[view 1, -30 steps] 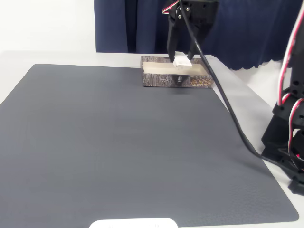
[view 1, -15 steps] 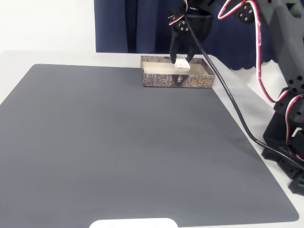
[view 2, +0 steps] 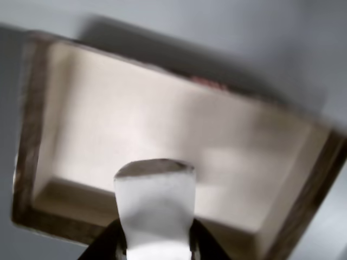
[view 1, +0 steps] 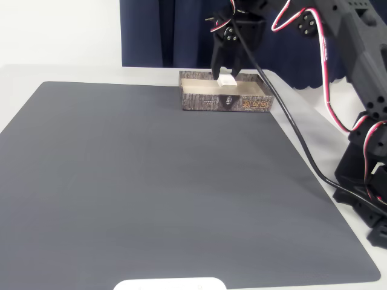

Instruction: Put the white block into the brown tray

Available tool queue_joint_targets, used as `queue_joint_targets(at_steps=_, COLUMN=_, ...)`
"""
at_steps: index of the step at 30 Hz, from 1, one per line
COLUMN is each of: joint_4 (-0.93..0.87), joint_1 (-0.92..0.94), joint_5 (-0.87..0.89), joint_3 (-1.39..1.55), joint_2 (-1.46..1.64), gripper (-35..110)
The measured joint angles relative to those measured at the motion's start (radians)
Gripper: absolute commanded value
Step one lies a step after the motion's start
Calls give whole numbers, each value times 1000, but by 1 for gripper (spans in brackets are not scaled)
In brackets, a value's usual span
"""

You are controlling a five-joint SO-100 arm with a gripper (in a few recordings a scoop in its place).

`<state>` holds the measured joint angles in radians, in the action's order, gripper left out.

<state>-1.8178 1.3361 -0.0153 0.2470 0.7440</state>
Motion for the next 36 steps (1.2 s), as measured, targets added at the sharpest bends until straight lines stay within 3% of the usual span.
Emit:
queue_joint_targets(at_steps=6, joint_4=0, joint_1=0, joint_5=-486, joint_3=-2, joint_2=0, gripper=14)
queue_joint_targets(at_steps=17, joint_4=0, joint_1=2, joint_5=-1134, joint_3=-25, joint_2=0, gripper=8)
queue_joint_targets(at_steps=23, joint_4=0, joint_1=12, joint_5=-1238, joint_3=-38, joint_2=0, gripper=8)
queue_joint_targets(at_steps=36, joint_4=49, joint_1=11, joint_5=-1252, joint_3=-192, joint_2=-170, gripper=15)
